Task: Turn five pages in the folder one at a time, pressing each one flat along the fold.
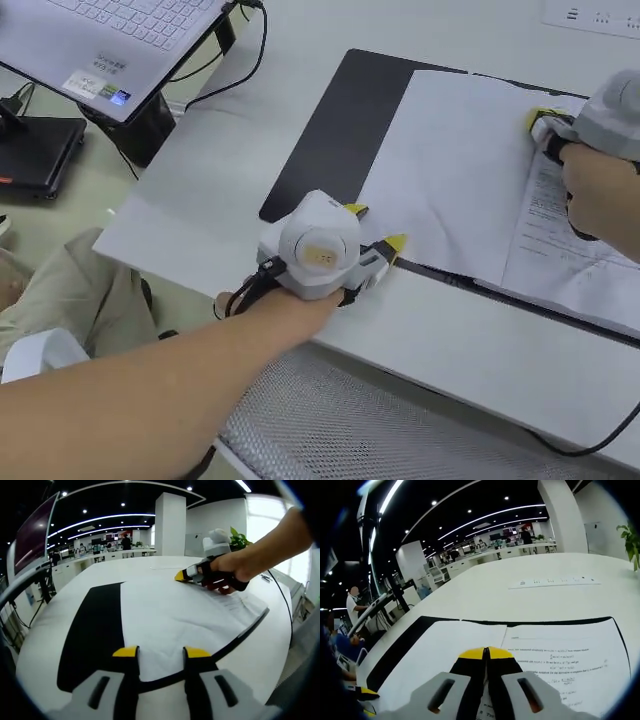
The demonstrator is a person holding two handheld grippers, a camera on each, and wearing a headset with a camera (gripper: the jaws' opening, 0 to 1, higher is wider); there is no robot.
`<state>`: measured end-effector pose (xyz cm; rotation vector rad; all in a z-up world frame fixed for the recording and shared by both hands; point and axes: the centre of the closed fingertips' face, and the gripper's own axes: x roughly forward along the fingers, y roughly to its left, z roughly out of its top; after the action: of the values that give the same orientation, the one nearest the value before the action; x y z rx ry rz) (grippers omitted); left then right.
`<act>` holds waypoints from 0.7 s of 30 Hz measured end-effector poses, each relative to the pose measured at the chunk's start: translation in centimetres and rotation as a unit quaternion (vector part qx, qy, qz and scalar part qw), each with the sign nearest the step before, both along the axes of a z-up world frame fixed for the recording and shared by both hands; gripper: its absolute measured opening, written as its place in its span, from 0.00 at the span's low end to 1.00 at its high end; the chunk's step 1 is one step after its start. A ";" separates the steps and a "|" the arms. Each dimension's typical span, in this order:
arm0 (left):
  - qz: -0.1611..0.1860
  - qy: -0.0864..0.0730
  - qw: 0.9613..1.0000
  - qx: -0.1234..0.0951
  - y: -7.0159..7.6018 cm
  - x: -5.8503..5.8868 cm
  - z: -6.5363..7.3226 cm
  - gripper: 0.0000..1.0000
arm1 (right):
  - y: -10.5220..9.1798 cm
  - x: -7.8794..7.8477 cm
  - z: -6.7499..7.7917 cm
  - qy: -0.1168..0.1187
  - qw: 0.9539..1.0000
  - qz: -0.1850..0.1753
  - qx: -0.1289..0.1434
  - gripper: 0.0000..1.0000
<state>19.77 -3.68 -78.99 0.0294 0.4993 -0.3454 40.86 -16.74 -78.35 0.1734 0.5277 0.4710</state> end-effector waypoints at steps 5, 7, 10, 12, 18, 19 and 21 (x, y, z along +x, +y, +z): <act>0.000 0.000 1.000 -0.001 -0.1 0.0 0.0 0.33 | 0.0 -2.0 0.1 0.001 1.000 0.009 -0.002 0.00; 0.000 -0.001 1.000 -0.001 -0.1 0.0 0.0 0.33 | -0.2 -2.5 0.1 0.003 1.000 0.010 0.000 0.00; 0.000 -0.002 1.000 -0.001 -0.1 0.0 0.0 0.33 | 0.1 -4.5 0.9 0.001 1.000 0.011 0.000 0.00; 0.000 -0.003 1.000 -0.001 -0.1 0.0 0.0 0.33 | 0.1 -5.6 1.4 0.004 1.000 0.007 0.007 0.00; 0.000 -0.004 1.000 -0.002 0.0 0.0 0.0 0.33 | 0.1 -7.5 2.1 0.013 1.000 -0.005 0.020 0.00; 0.000 -0.004 1.000 -0.003 0.0 0.0 0.0 0.33 | 0.0 -7.5 1.8 0.014 1.000 -0.003 0.019 0.00; 0.000 -0.005 1.000 -0.003 0.0 0.0 -0.1 0.33 | 0.1 -7.7 1.2 0.017 1.000 -0.003 0.024 0.00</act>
<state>19.78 -3.67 -79.06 0.0254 0.4892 -0.3460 33.18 -16.68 -77.17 0.2285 0.5488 0.4763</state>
